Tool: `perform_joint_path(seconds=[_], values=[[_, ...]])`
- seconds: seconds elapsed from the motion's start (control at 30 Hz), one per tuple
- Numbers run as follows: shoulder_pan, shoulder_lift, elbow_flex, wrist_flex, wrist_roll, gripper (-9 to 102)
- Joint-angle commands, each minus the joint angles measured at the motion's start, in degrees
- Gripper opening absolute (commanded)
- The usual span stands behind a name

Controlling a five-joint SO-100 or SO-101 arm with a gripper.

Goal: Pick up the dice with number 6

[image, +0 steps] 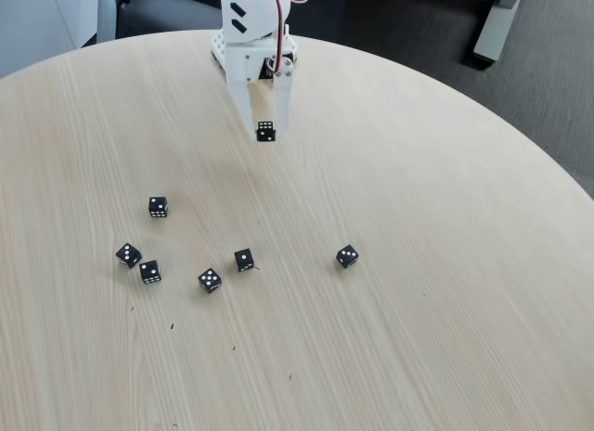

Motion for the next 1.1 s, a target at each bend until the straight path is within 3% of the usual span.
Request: perform_joint_path(seconds=[0.0, 1.07], values=[[0.26, 0.62, -0.26, 0.18, 0.35, 0], [-0.09, 0.26, -0.88, 0.09, 2.72, 0]])
